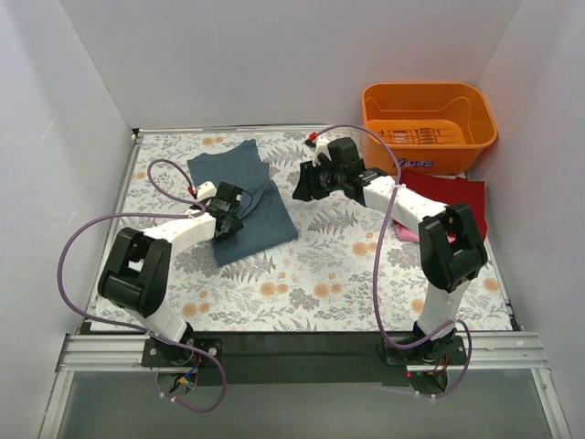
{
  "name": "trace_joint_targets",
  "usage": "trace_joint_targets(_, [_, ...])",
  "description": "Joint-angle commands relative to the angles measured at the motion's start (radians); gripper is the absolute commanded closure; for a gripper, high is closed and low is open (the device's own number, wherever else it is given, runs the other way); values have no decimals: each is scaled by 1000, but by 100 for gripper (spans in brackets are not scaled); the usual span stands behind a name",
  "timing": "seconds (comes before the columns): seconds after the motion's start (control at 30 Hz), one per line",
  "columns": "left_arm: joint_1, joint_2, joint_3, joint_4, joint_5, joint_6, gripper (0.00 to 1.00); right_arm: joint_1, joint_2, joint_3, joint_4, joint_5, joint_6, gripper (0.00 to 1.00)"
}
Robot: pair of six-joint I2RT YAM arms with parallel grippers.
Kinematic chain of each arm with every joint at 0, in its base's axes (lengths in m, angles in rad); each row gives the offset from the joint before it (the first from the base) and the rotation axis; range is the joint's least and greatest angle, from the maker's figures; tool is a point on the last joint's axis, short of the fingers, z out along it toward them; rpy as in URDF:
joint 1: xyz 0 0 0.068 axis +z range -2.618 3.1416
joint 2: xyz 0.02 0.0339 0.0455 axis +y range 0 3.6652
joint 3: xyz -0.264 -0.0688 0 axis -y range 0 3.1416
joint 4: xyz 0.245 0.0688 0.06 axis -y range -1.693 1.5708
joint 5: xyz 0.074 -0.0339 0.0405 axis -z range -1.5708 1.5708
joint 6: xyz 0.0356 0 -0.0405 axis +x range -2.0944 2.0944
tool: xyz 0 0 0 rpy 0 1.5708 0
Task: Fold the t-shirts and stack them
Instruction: Fold the tshirt
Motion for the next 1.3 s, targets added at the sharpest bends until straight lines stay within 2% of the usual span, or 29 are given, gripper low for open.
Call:
trace_joint_targets(0.0, [-3, 16, 53, 44, -132, -20, 64, -12, -57, -76, 27, -25, -23, 61])
trace_joint_targets(0.4, [13, 151, 187, 121, -265, 72, 64, -26, -130, -167, 27, -57, -36, 61])
trace_joint_targets(0.67, [100, 264, 322, 179, -178, 176, 64, -25, -118, -191, 46, -177, -18, 60])
trace_joint_targets(0.73, [109, 265, 349, 179, -163, 204, 59, -18, -108, -196, 56, -208, -1, 60])
trace_joint_targets(0.97, [154, 110, 320, 119, -121, 146, 43, 17, -13, -192, 199, -362, 133, 60])
trace_joint_targets(1.07, [160, 29, 280, 15, -25, 69, 38, 41, 46, -161, 239, -407, 172, 60])
trace_joint_targets(1.17, [146, -108, 160, -14, 136, 19, 38, 75, 95, -133, 260, -432, 197, 61])
trace_joint_targets(1.27, [108, -238, 15, -10, 253, -37, 50, 103, 150, -116, 319, -468, 243, 63])
